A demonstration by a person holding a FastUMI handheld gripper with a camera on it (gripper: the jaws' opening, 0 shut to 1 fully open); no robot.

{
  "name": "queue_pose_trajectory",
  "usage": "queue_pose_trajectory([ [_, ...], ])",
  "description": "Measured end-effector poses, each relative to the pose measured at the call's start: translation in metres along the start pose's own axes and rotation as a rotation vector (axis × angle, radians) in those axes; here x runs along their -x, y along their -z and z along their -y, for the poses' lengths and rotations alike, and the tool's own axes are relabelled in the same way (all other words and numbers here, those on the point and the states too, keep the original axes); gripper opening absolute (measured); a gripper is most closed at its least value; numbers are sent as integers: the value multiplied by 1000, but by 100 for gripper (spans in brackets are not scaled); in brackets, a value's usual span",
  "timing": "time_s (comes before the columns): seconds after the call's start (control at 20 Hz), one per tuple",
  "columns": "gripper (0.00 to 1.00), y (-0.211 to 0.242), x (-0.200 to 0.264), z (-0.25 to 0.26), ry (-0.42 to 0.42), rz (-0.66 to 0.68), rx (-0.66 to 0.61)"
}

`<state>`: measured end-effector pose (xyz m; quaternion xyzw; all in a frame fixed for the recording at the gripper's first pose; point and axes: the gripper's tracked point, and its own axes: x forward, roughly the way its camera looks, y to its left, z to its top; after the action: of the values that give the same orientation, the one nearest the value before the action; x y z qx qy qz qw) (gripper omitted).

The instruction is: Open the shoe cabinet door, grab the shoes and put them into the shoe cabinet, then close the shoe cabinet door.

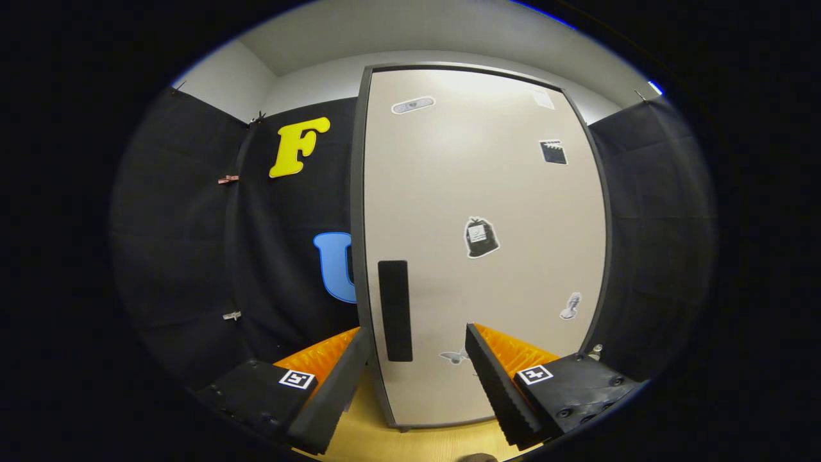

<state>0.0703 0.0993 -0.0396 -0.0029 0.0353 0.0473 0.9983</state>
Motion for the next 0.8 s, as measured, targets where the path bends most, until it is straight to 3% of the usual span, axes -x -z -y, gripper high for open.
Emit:
queue_pose_trajectory([
  [0.5, 97, 20, -64, 2, 71, -33, -17],
  [0.6, 92, 22, -69, 3, 79, -38, -25],
  [0.8, 68, 24, -75, 0, 89, -38, -9],
])
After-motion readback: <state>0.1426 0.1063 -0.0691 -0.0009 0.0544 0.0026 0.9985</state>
